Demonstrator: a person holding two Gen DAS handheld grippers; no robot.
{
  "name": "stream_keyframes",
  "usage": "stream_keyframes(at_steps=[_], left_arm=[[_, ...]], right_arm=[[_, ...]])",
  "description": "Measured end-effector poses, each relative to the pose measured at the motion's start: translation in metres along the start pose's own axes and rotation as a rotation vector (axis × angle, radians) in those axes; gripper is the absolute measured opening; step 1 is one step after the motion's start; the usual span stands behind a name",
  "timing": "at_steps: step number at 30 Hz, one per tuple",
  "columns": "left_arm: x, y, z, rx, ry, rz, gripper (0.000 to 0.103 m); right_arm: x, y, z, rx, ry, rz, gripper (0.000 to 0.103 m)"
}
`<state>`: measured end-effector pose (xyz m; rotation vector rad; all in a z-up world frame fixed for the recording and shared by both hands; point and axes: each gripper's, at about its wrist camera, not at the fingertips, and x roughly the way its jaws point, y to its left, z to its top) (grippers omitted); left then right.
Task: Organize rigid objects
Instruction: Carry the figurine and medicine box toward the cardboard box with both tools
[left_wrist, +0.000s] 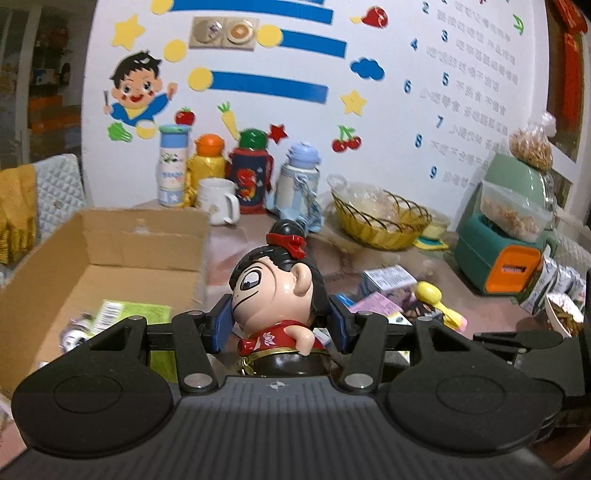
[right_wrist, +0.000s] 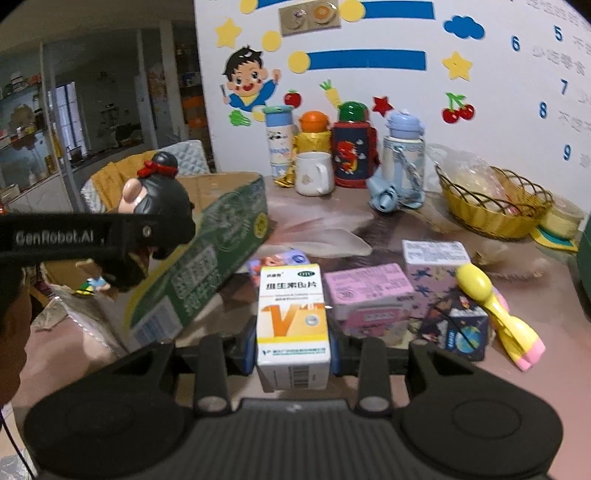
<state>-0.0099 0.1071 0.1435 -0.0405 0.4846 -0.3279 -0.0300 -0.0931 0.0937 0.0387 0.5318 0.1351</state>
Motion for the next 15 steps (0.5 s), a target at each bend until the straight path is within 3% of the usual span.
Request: stream_keyframes(at_steps=[15], left_arm=[[-0.024, 0.092, 0.008, -0.103, -0.041, 0.211, 0.064]], right_arm=[[0.008, 0.045, 0.030, 0.004, -0.079, 0.090, 0.034]])
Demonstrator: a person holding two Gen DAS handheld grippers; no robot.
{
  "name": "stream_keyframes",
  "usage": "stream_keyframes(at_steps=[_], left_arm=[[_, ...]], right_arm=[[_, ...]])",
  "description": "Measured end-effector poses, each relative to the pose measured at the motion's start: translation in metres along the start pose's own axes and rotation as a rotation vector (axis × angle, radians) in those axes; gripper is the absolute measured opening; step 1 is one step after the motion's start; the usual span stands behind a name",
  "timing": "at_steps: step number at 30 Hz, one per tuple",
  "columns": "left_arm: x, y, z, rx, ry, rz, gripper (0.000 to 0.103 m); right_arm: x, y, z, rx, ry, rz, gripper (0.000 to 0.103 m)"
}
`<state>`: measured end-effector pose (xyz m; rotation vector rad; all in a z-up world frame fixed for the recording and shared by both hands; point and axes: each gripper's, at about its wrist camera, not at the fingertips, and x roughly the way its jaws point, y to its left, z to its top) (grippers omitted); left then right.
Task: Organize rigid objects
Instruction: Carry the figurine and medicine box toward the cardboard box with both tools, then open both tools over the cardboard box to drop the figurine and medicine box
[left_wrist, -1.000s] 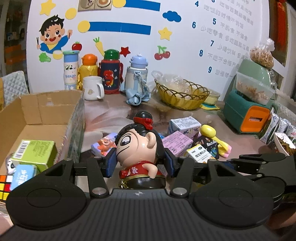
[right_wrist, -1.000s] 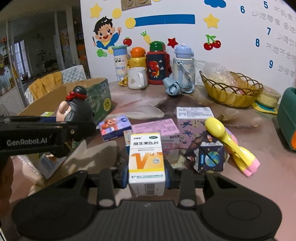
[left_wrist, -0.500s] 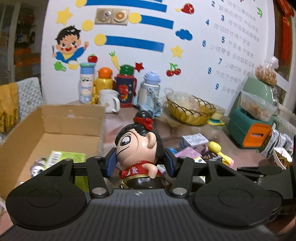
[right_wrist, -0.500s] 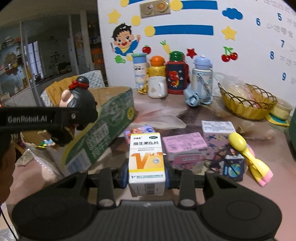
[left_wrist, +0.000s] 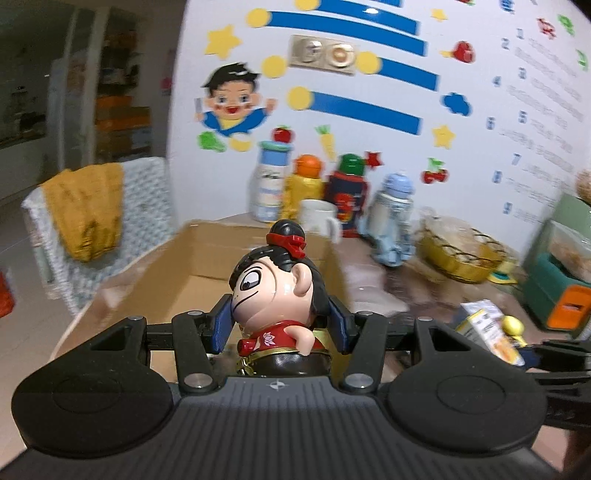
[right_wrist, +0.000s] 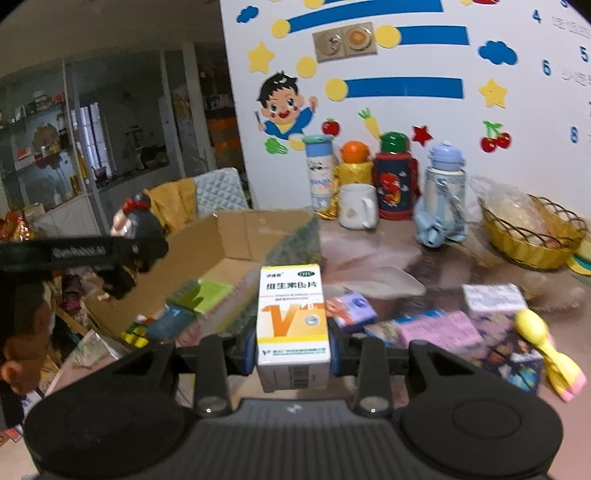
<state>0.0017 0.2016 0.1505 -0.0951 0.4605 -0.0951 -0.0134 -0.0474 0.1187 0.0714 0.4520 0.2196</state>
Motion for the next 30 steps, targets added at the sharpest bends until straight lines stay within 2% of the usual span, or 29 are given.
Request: stream_keyframes(at_steps=[5, 11, 22, 25, 27, 30], left_arm=[[0.010, 0.022, -0.001, -0.039, 0.024, 0.055, 0.064], [0.026, 0.033, 0.000, -0.058, 0.048, 0.085, 0.064], [0.057, 0.039, 0.000, -0.045, 0.092, 0.107, 0.064], [0.060, 0.043, -0.002, -0.046, 0.100, 0.106, 0.064], [0.057, 0.044, -0.003, -0.039, 0.089, 0.105, 0.073], [0.051, 0.046, -0.001, -0.041, 0.074, 0.095, 0.078]], right_arm=[[0.019, 0.022, 0.014, -0.019, -0.022, 0.039, 0.034], [0.053, 0.037, 0.035, -0.030, -0.020, 0.071, 0.034], [0.119, 0.057, 0.056, -0.115, 0.040, 0.014, 0.035], [0.125, 0.056, 0.054, -0.101, 0.042, -0.020, 0.043], [0.117, 0.053, 0.051, -0.065, 0.011, -0.040, 0.046], [0.097, 0.049, 0.048, -0.023, -0.042, -0.083, 0.058]])
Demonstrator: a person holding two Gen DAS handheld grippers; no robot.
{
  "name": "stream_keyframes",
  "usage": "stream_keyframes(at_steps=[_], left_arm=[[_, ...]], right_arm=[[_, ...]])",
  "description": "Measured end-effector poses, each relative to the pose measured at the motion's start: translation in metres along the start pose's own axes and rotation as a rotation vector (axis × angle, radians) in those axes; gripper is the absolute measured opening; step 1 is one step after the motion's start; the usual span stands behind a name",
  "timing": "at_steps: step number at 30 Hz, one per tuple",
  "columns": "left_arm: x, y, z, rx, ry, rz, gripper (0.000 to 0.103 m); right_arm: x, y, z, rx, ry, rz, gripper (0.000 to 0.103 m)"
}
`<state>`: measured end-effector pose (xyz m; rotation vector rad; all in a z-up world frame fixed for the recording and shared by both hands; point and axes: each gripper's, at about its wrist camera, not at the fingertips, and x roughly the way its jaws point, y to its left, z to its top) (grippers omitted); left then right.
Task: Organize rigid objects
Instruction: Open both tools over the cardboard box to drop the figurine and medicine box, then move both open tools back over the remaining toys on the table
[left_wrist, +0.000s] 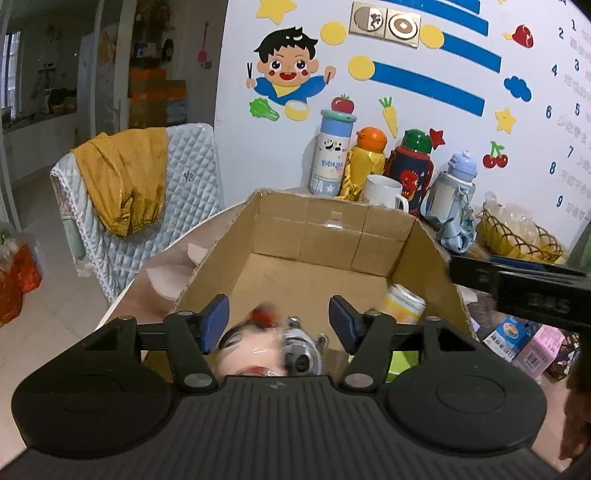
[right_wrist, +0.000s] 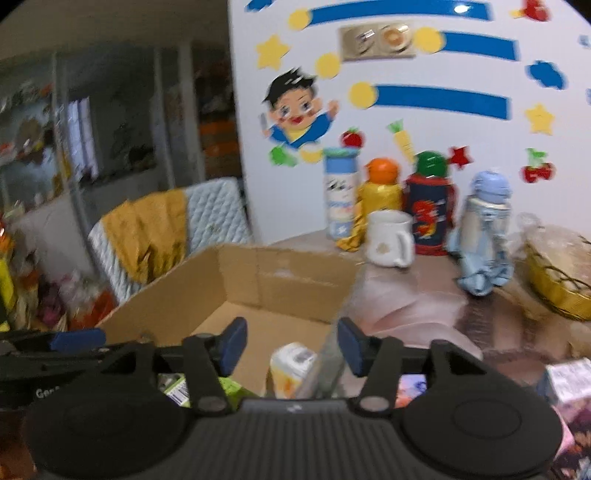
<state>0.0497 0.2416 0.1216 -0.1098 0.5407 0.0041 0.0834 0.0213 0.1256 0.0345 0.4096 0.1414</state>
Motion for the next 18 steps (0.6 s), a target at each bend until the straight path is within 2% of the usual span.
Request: stream_keyframes(at_steps=[2, 4, 8, 18], left_arm=[[-0.004, 0.002, -0.001, -0.009, -0.007, -0.003, 0.081], [-0.009, 0.003, -0.003, -0.012, -0.009, -0.005, 0.082], [-0.016, 0.001, -0.009, 0.001, -0.004, -0.020, 0.088], [-0.043, -0.009, -0.023, 0.067, -0.057, -0.105, 0.090]], right_arm=[[-0.017, -0.003, -0.004, 0.019, -0.031, -0.040, 0.072], [-0.036, -0.005, -0.012, 0.022, -0.053, -0.079, 0.079], [-0.065, -0.011, -0.026, 0.047, -0.055, -0.138, 0.080], [-0.135, -0.028, -0.055, 0.095, -0.036, -0.300, 0.080]])
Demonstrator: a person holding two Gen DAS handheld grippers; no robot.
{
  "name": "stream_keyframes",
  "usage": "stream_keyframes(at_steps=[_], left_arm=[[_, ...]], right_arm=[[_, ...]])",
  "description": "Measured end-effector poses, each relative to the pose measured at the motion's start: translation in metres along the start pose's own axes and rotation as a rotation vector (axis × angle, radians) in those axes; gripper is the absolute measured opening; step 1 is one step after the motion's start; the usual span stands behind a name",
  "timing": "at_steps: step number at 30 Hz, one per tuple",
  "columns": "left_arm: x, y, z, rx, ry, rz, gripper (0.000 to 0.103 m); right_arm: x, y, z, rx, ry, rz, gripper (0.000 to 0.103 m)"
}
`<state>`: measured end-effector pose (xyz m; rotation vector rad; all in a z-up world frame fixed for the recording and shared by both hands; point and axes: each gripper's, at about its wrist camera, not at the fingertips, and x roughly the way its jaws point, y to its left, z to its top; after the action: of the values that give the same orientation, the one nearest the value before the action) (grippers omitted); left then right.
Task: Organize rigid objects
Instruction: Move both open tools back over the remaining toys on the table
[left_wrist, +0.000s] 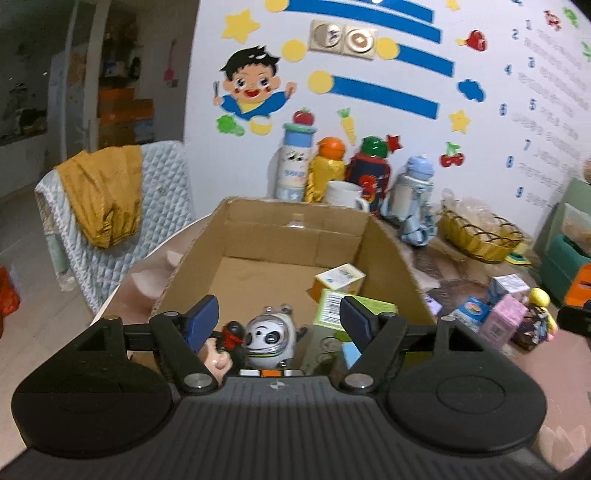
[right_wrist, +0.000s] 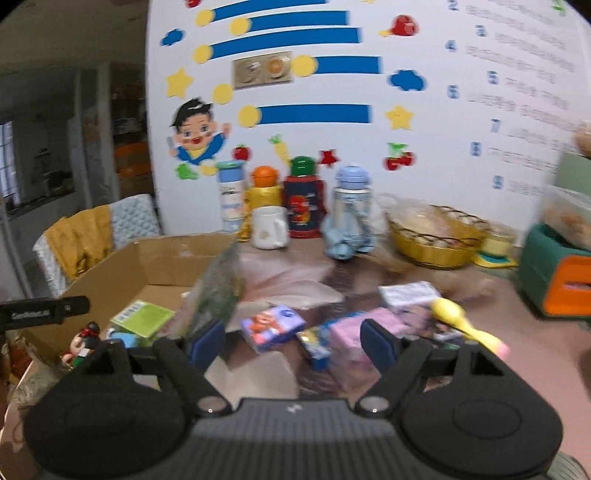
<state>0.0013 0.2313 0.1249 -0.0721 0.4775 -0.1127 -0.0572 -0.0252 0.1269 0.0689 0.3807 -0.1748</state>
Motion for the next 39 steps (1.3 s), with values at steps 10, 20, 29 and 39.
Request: stream_keyframes(at_steps=[10, 20, 29, 39], left_arm=[[-0.007, -0.011, 0.000, 0.018, -0.031, -0.064, 0.095], [-0.023, -0.040, -0.011, 0.114, -0.051, -0.121, 0.098], [-0.040, -0.079, -0.013, 0.189, -0.072, -0.158, 0.101], [-0.006, -0.143, -0.035, 0.225, 0.012, -0.195, 0.099]], right_arm=[[-0.032, -0.034, 0.002, 0.067, -0.057, -0.126, 0.081], [-0.009, -0.072, -0.036, 0.159, -0.048, -0.136, 0.081], [0.010, -0.120, -0.049, 0.171, -0.033, -0.107, 0.086], [0.032, -0.188, -0.052, 0.103, 0.030, -0.111, 0.088]])
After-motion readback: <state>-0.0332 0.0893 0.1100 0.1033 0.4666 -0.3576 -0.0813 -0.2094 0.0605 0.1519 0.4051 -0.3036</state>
